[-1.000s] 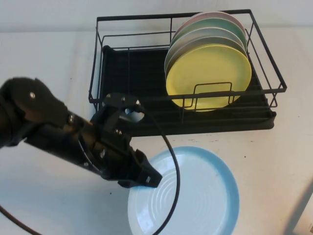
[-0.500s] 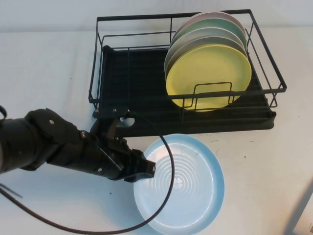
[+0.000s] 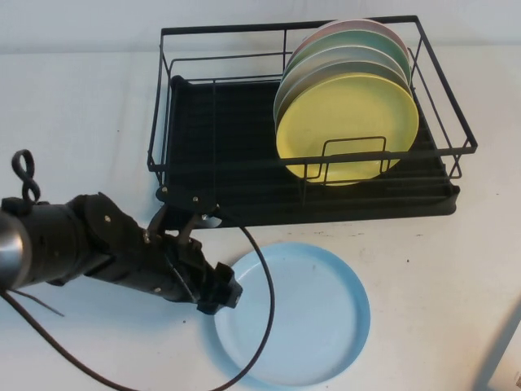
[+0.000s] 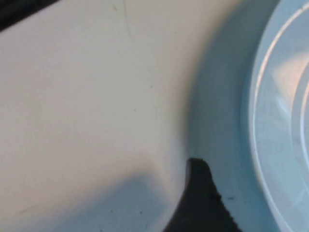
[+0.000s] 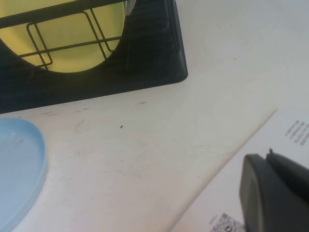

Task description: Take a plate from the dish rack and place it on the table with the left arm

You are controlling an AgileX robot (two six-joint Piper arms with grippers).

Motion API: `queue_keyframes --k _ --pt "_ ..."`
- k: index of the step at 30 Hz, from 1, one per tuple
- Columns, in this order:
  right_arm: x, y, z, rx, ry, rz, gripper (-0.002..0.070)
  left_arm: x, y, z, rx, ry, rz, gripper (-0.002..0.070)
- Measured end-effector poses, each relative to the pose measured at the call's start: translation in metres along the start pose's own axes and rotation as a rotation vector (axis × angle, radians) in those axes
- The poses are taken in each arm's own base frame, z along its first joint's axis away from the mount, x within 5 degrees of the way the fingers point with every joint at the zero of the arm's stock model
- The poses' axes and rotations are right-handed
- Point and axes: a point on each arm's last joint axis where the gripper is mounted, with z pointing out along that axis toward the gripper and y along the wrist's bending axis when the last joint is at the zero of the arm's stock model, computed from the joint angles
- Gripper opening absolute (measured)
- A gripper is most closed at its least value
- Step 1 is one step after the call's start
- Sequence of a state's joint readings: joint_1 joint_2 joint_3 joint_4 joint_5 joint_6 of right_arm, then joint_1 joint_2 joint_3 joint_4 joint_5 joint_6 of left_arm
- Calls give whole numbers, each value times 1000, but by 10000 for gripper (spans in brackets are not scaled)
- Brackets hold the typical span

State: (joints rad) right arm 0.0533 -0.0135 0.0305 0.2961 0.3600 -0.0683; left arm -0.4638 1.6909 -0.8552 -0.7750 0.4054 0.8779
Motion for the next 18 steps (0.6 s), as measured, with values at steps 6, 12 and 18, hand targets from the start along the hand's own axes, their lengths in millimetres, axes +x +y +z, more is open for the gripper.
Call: queue_keyframes --k 6,12,18 --pt "0 0 0 0 0 0 -20 -8 2 -47 -16 -76 58 245" --pt "0 0 0 0 0 0 -20 -7 -17 -126 -74 -197 201 22" --pt "0 0 0 0 0 0 -20 10 -35 -187 -156 -284 163 2"
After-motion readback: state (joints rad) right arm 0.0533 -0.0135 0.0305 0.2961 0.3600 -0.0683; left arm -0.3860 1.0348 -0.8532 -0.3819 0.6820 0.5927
